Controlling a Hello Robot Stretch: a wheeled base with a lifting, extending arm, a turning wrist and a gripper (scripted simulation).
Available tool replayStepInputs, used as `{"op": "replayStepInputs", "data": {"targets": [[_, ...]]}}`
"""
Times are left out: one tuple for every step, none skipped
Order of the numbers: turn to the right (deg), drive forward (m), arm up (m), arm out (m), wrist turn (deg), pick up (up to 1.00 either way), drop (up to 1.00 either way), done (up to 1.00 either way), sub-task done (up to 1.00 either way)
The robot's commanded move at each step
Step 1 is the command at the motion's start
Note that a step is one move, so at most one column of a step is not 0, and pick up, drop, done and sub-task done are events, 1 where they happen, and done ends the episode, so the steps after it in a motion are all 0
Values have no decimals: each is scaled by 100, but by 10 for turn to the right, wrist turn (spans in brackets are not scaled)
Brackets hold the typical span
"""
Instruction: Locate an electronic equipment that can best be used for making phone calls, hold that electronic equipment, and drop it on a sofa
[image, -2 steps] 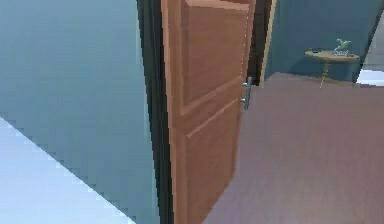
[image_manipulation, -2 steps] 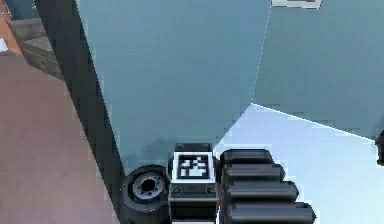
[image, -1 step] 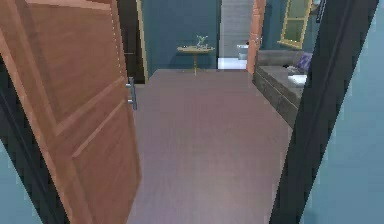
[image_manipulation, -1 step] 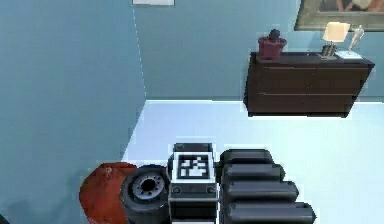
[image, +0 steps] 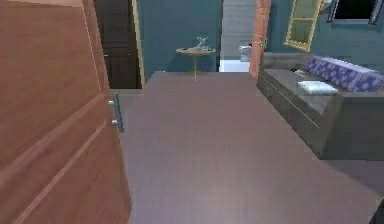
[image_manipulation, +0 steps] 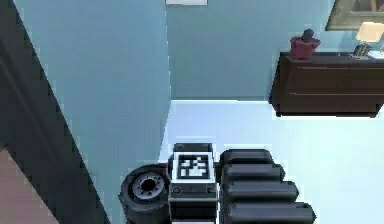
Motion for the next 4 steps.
{"op": "replayStepInputs", "data": {"targets": [[0,45,0,0,0,0,0,0,0],[210,0,0,0,0,0,0,0,0],[0,100,0,0,0,0,0,0,0],[0,100,0,0,0,0,0,0,0]]}}
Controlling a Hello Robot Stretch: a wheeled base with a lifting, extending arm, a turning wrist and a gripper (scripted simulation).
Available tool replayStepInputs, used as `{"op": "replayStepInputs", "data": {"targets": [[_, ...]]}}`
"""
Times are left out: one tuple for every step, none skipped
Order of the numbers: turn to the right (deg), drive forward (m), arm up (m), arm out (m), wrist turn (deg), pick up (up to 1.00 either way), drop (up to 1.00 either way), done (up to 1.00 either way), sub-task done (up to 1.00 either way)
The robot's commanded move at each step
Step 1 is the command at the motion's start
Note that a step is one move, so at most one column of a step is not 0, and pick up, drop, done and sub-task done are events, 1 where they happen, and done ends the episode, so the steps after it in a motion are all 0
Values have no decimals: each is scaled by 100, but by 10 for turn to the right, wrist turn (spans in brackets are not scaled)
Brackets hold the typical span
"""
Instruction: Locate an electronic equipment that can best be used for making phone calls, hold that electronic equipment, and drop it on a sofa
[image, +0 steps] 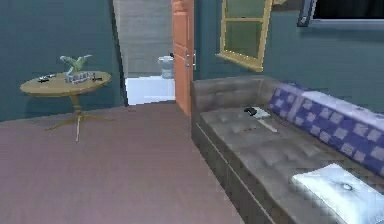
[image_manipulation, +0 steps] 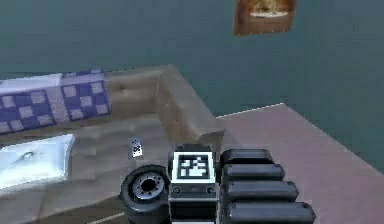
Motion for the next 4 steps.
{"op": "replayStepInputs", "data": {"targets": [[0,90,0,0,0,0,0,0,0],[-450,0,0,0,0,0,0,0,0],[-450,0,0,0,0,0,0,0,0],[-360,0,0,0,0,0,0,0,0]]}}
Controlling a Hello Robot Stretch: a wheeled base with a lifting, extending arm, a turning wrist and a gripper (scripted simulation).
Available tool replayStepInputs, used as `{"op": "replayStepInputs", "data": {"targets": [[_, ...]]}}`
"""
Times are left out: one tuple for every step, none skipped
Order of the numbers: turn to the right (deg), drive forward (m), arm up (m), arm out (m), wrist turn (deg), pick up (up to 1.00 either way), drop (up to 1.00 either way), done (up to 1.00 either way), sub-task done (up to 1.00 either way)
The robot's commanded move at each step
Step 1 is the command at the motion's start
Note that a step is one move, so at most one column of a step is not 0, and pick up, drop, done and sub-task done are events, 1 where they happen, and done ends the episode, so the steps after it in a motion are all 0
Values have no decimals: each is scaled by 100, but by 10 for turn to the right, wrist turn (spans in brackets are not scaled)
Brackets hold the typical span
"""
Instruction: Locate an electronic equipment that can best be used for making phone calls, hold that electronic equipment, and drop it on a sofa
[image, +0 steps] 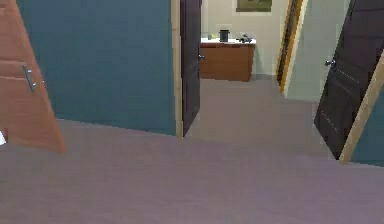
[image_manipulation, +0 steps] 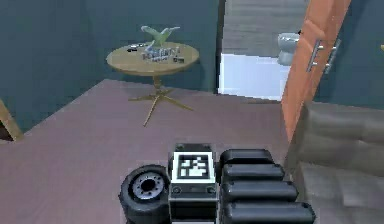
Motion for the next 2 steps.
{"op": "replayStepInputs", "data": {"targets": [[450,0,0,0,0,0,0,0,0],[450,0,0,0,0,0,0,0,0]]}}
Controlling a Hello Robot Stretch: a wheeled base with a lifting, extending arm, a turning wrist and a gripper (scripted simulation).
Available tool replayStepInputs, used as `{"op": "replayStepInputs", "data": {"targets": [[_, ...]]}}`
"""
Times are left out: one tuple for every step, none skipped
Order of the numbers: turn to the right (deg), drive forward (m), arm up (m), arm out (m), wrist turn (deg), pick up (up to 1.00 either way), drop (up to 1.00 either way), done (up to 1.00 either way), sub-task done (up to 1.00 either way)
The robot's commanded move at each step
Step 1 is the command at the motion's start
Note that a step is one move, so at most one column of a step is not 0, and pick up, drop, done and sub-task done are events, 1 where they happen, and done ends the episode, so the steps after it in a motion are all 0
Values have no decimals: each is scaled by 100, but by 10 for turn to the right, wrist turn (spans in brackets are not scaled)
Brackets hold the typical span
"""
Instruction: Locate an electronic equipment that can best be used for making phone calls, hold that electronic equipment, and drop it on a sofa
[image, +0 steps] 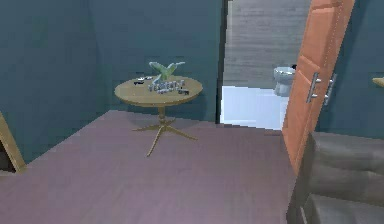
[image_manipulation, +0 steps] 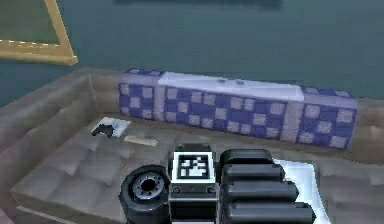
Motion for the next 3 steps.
{"op": "replayStepInputs", "data": {"targets": [[210,0,0,0,0,0,0,0,0],[0,0,0,48,0,0,0,0,0],[0,0,0,0,450,0,0,0,0]]}}
